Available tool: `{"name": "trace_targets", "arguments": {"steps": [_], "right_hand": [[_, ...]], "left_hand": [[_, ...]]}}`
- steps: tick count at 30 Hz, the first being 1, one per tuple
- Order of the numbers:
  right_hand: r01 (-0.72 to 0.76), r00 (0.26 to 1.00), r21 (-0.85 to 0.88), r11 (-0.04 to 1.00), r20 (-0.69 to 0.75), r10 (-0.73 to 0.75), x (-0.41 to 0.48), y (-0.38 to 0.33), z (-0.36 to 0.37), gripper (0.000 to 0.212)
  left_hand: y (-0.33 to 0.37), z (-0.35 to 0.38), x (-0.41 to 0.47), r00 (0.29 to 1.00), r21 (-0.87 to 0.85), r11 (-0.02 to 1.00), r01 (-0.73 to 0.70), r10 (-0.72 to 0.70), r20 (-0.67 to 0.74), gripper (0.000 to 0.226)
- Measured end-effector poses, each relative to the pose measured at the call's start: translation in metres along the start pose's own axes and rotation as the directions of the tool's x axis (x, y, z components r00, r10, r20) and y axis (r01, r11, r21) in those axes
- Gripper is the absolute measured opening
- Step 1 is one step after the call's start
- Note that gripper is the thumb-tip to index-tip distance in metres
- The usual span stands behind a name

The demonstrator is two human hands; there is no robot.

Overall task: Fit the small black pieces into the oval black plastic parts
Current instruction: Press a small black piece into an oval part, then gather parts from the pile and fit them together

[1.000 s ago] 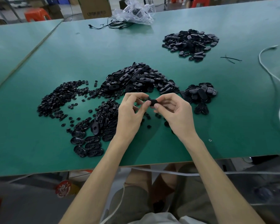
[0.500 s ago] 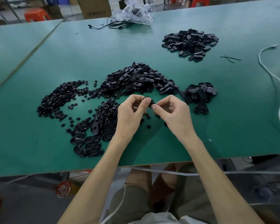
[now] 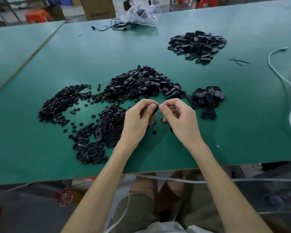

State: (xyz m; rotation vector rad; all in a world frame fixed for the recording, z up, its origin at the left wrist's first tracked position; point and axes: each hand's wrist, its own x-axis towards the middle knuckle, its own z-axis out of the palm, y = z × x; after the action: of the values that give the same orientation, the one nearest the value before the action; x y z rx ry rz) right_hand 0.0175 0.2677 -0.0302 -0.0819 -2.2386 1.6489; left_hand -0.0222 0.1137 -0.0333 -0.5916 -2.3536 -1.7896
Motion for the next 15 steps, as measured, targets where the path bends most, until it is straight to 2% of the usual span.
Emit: {"name": "trace_targets", "arguments": {"steps": [7, 15], "right_hand": [[0.003, 1.000, 0.053, 0.999, 0.007, -0.003, 0.0007, 0.0008, -0.0030, 0.009], [-0.012, 0.999, 0.094, 0.996, 0.048, 0.008, 0.0025, 0.0026, -0.0021, 0.003]], "left_hand": [[0.0020, -0.0015, 0.0011, 1.000, -0.012, 1.000, -0.011, 0.011, -0.006, 0.010], [-0.0040, -0.0002, 0.0027, 0.998, -0.079, 0.995, 0.062, -0.060, 0.032, 0.014]]}}
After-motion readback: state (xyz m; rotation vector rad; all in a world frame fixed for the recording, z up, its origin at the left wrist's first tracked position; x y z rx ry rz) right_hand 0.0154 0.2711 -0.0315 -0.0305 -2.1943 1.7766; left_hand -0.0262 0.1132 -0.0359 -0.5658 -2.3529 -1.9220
